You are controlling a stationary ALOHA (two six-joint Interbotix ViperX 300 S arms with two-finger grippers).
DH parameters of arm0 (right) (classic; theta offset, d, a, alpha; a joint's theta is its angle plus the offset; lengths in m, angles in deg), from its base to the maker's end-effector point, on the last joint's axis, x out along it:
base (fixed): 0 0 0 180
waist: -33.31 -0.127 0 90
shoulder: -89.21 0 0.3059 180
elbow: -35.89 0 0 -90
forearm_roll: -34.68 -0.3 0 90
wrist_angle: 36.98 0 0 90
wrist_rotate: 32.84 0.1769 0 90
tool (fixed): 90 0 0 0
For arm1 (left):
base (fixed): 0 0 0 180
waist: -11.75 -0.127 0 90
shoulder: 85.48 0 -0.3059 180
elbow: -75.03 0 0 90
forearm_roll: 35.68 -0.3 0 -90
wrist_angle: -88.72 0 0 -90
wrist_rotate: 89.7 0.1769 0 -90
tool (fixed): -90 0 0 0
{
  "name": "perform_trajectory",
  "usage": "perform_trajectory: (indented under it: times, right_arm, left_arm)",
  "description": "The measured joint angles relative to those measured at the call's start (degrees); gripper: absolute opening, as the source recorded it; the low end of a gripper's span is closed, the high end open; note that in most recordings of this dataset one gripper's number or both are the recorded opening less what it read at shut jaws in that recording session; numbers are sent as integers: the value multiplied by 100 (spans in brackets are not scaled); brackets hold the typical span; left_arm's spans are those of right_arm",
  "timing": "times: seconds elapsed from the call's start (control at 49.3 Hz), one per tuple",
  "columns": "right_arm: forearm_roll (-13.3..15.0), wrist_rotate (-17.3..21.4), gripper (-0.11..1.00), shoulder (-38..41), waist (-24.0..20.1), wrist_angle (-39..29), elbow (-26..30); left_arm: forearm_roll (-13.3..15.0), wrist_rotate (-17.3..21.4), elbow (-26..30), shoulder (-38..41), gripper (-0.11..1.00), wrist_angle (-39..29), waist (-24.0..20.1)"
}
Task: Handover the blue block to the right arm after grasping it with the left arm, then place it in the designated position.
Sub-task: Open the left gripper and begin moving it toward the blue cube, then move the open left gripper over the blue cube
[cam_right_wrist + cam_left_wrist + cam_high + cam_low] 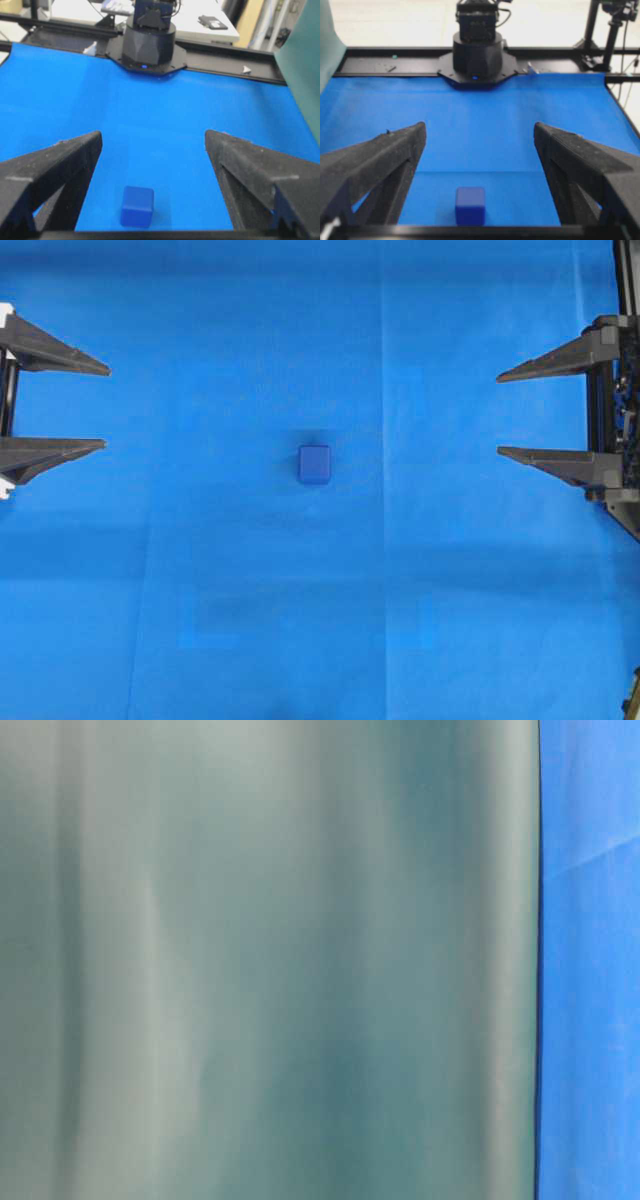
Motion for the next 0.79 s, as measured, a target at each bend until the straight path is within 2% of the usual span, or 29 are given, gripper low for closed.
perform_trajectory:
  times: [0.162, 0.446, 0.791]
  right_arm:
    - [0, 0, 96, 62, 0, 44, 0]
    - [0, 0, 96, 114, 18, 88, 9]
    - [0, 0, 96, 176, 26, 97, 18]
  left_arm:
    - [-9, 18, 70, 510, 92, 378, -70]
    - [-9, 9, 562, 1802, 92, 1002, -149]
    - [-9, 35, 1890, 3612, 92, 1169, -176]
